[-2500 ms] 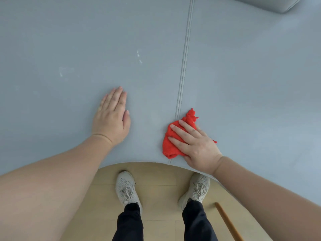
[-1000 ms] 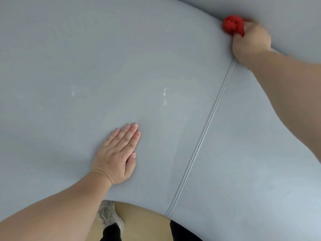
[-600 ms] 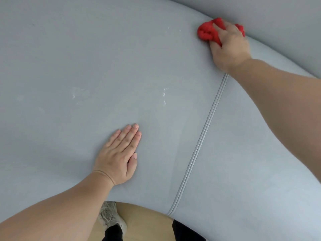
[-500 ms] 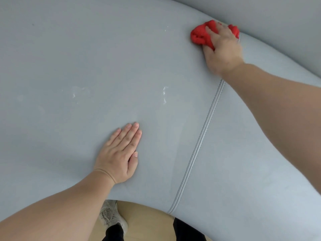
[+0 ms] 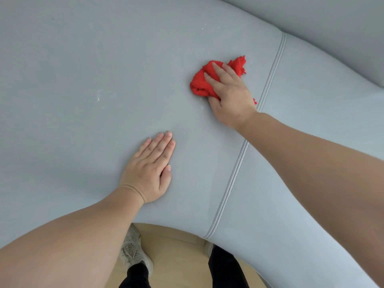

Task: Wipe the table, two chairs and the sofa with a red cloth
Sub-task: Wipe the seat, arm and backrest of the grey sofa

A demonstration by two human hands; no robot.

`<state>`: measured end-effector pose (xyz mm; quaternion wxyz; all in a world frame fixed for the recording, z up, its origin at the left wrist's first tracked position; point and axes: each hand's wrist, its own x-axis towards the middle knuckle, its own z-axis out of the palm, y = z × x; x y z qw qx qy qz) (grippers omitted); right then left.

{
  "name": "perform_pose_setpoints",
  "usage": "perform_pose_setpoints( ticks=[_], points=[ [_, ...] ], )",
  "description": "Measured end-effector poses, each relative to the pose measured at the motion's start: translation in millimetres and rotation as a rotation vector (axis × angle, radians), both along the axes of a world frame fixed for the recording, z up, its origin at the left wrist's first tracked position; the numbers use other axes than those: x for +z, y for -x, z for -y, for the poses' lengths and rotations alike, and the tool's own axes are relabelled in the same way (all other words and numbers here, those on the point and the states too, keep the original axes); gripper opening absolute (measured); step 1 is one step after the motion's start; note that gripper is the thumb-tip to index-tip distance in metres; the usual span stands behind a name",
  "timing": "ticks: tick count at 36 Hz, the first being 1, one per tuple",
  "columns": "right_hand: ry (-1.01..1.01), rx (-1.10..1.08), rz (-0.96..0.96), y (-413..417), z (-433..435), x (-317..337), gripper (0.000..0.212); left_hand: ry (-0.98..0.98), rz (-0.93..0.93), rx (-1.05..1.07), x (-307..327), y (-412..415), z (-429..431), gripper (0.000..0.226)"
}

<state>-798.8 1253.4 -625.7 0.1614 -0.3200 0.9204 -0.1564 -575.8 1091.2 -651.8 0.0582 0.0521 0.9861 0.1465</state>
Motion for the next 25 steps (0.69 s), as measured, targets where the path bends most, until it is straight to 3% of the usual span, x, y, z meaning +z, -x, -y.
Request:
perform_pose_setpoints(
  ticks=[25],
  points=[
    [0.084, 0.116, 0.024, -220, -36, 5, 0.050, 0.031, 0.042, 0.038, 33, -57, 45, 0.053]
  ],
)
